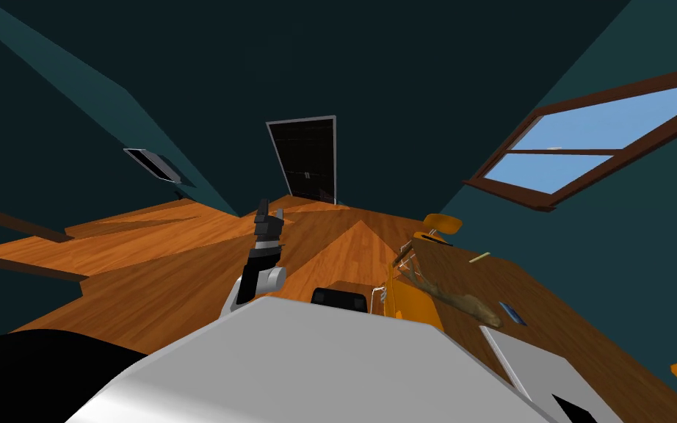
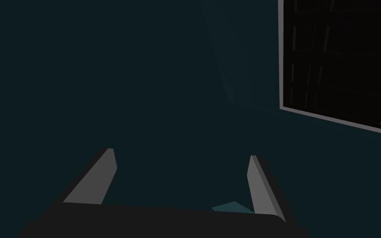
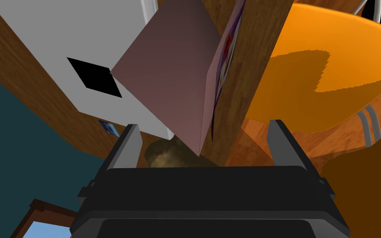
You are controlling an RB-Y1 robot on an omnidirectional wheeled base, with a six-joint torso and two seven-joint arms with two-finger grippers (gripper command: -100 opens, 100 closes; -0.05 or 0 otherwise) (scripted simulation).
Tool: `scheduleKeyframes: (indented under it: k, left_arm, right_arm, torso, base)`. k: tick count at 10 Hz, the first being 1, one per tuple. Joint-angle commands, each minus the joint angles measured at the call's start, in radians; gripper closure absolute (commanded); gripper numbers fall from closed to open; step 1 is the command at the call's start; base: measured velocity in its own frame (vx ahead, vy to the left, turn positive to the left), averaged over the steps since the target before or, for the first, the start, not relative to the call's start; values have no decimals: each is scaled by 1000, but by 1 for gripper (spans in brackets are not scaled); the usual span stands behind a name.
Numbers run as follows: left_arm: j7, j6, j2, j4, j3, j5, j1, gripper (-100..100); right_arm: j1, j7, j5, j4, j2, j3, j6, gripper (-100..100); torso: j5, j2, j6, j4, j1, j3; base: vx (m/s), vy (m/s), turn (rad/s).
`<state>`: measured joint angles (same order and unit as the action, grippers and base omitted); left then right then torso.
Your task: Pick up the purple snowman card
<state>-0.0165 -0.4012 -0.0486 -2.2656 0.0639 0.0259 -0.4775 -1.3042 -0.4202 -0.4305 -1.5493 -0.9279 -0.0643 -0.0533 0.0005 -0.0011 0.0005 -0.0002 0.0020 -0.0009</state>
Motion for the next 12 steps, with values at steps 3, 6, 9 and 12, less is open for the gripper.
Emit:
scheduleKeyframes:
  k: [3, 6, 9, 12]
  left_arm:
    - [0, 0, 0, 0, 0, 0, 0, 0]
    - [0, 0, 0, 0, 0, 0, 0, 0]
    - [0, 0, 0, 0, 0, 0, 0, 0]
    - [0, 0, 0, 0, 0, 0, 0, 0]
  right_arm:
    - [49, -6, -6, 46, 25, 26, 1, -100]
    - [71, -9, -9, 65, 35, 39, 3, -100]
    - [71, -9, -9, 70, 32, 34, 8, 100]
    - [71, -10, -10, 70, 32, 34, 9, 0]
  torso:
    - [0, 3, 0, 1, 0, 2]
    - [0, 4, 0, 1, -1, 2]
    - [-6, 3, 0, 2, 0, 2]
    - [-6, 3, 0, 2, -1, 3]
  base:
    - [-8, -5, 42]
    - [-13, -5, 43]
    - [0, 0, 0]
    - [0, 0, 0]
